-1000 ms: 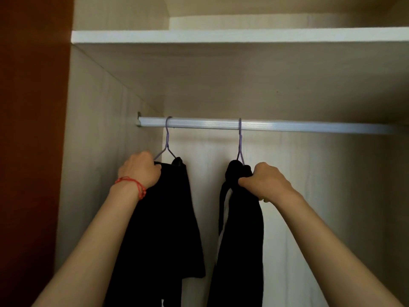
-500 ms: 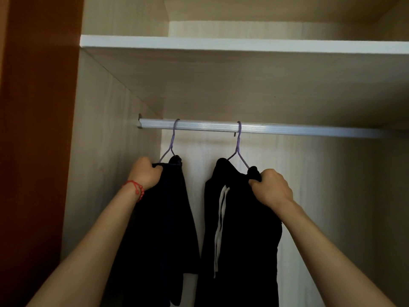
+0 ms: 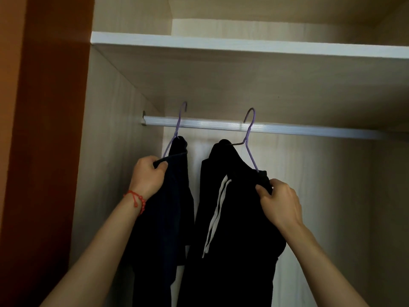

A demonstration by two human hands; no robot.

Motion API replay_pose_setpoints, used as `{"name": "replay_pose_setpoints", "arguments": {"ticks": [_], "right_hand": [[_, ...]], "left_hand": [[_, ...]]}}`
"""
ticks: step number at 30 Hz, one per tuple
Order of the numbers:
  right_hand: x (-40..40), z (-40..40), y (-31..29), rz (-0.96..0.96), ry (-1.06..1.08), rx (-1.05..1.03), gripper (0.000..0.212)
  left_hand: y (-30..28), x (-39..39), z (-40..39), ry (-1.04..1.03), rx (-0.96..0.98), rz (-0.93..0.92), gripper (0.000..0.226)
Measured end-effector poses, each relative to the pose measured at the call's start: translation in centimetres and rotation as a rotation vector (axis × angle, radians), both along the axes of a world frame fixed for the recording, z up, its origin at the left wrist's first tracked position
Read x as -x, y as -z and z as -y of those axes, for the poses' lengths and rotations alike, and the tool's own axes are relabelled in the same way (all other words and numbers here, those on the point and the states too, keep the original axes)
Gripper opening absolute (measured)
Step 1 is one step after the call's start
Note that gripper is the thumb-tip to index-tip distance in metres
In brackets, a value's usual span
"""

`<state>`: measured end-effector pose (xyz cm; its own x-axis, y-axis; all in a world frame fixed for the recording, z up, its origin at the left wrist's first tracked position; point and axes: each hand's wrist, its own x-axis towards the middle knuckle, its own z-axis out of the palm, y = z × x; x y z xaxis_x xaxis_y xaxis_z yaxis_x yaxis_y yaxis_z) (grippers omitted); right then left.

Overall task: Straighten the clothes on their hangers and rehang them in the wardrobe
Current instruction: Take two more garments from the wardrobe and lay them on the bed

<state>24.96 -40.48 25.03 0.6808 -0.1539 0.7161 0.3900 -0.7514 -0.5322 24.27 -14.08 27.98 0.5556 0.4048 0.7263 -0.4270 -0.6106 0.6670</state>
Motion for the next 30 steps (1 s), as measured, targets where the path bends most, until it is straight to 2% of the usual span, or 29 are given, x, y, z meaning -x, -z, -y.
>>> {"name": "replay_pose_setpoints", "arguments": {"ticks": [6,16,25,30], "right_hand": [[2.5,1.4,5.7,-0.063,-0.066,-0.067,0.018],[4.6,5.7,12.4,-0.207,-0.079,-0.197,0.018],[7.7,7.0,14.8,-0.262,0.0,-0.263,0.01],[10.9,7.0,14.1,-0.243,0.134,-0.296,0.013]], "left_hand": [[6.0,2.2,1.6,0.141,0.053,-0.025,0.022],[14.9,5.7,4.4,0.312,0.143,-0.194,0.021],[18.7,7.5,6.7,0.399,0.212,-0.24,0.021],[18.9,7.8,7.5,0.516,0.193,-0.23,0.018]]}}
